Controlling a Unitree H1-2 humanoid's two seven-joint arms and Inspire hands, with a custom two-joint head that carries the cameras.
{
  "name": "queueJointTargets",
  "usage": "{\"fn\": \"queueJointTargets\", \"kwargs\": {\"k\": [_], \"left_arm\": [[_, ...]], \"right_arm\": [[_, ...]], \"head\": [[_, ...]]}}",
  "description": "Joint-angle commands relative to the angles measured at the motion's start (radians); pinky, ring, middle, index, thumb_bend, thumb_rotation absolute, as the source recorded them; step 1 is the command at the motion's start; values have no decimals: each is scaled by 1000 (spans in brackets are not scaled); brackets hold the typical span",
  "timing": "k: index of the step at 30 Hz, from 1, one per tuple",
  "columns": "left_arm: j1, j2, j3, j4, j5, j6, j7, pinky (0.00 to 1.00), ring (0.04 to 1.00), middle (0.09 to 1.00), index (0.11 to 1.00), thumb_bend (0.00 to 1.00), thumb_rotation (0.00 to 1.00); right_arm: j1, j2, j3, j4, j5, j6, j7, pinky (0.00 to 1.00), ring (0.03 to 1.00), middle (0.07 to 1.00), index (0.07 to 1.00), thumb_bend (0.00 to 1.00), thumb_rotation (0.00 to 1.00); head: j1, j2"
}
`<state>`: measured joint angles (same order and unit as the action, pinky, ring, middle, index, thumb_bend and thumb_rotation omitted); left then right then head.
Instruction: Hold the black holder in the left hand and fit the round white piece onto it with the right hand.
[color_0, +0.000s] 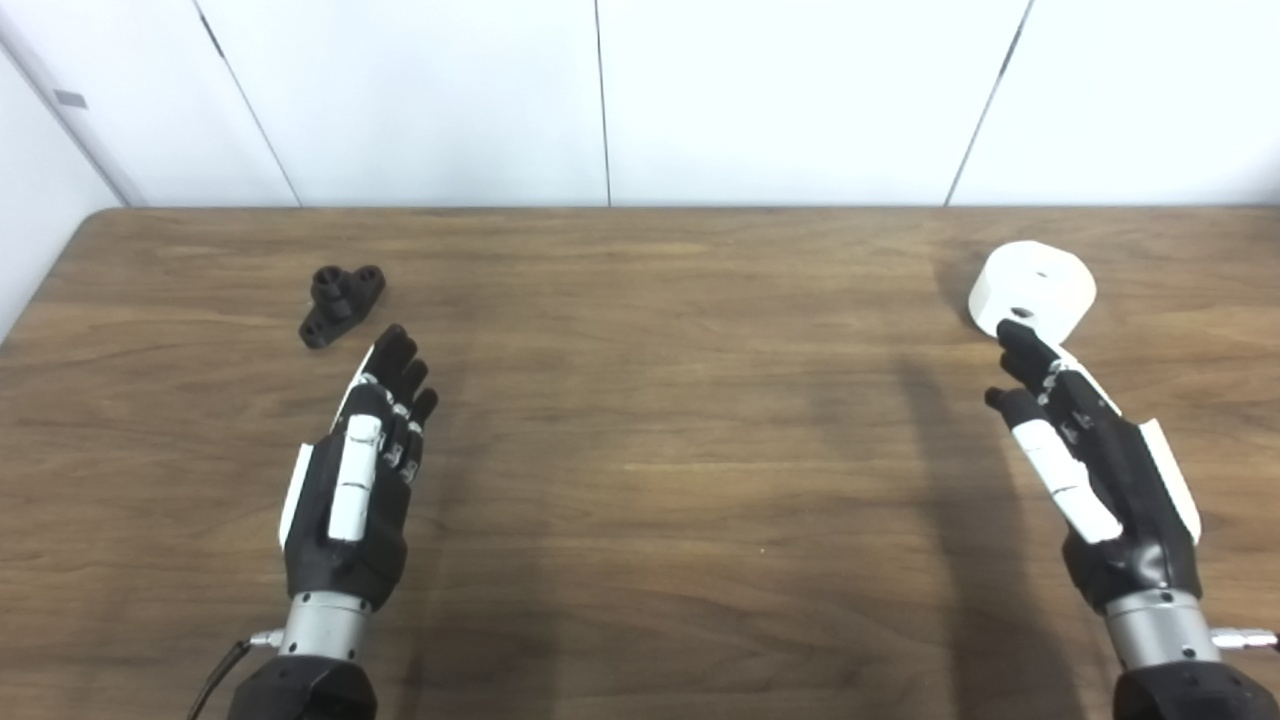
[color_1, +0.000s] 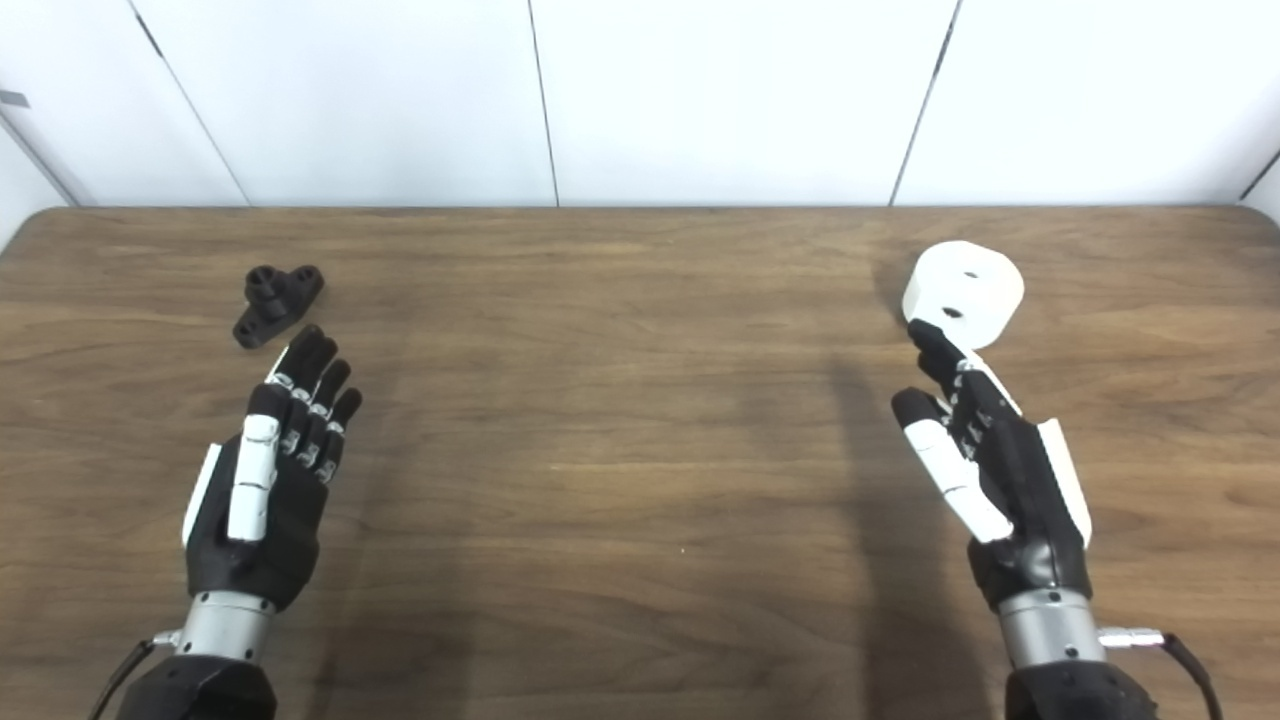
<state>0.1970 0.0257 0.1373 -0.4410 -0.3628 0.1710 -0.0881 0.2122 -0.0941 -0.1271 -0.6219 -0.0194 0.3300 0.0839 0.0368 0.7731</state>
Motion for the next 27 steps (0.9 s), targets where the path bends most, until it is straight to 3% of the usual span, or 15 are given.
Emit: {"fn": "queueJointTargets", "kwargs": {"k": [1, 6, 9, 13, 17, 19, 22, 24, 27], "left_arm": [[36, 16, -1, -22, -2, -20, -8, 1000, 1000, 976, 948, 676, 655], [38, 12, 2, -33, -14, 3, -1, 1000, 1000, 976, 952, 689, 631], [36, 10, 7, -25, -23, 5, -1, 1000, 1000, 970, 936, 704, 597], [42, 30, 12, -14, -61, -3, -31, 1000, 1000, 982, 951, 676, 616], [36, 60, 19, -40, -58, -22, -56, 703, 860, 940, 931, 700, 494], [15, 72, 27, -66, 50, -53, -29, 583, 773, 886, 902, 725, 475], [-24, 93, 43, -107, 177, -55, 7, 522, 711, 839, 848, 747, 446], [-60, 131, 52, -156, 301, -29, 29, 539, 719, 848, 835, 729, 387], [-116, 177, 55, -244, 535, 44, 59, 533, 710, 848, 824, 734, 383]], "right_arm": [[120, 1, 8, -19, 4, -34, 0, 862, 936, 917, 857, 524, 672], [121, 5, 11, -15, -4, -38, -4, 842, 927, 911, 849, 510, 664], [122, 8, 16, -2, -9, -50, -6, 853, 932, 914, 853, 506, 665], [130, 12, 28, 34, -21, -101, -10, 858, 927, 914, 854, 510, 677], [131, 19, 30, 68, -35, -140, -19, 804, 899, 895, 849, 521, 675], [123, 17, 27, 92, -30, -157, -17, 782, 897, 894, 850, 533, 682], [111, 13, 20, 125, -3, -175, -9, 808, 914, 906, 859, 533, 691], [102, 14, 17, 137, 14, -174, -7, 859, 936, 923, 874, 514, 700], [86, 16, 15, 160, 40, -192, -6, 880, 948, 933, 904, 443, 686]], "head": [[5, -3], [4, -9], [16, -32], [44, -112], [91, -154], [139, -175], [204, -216], [237, -234], [292, -270]]}}
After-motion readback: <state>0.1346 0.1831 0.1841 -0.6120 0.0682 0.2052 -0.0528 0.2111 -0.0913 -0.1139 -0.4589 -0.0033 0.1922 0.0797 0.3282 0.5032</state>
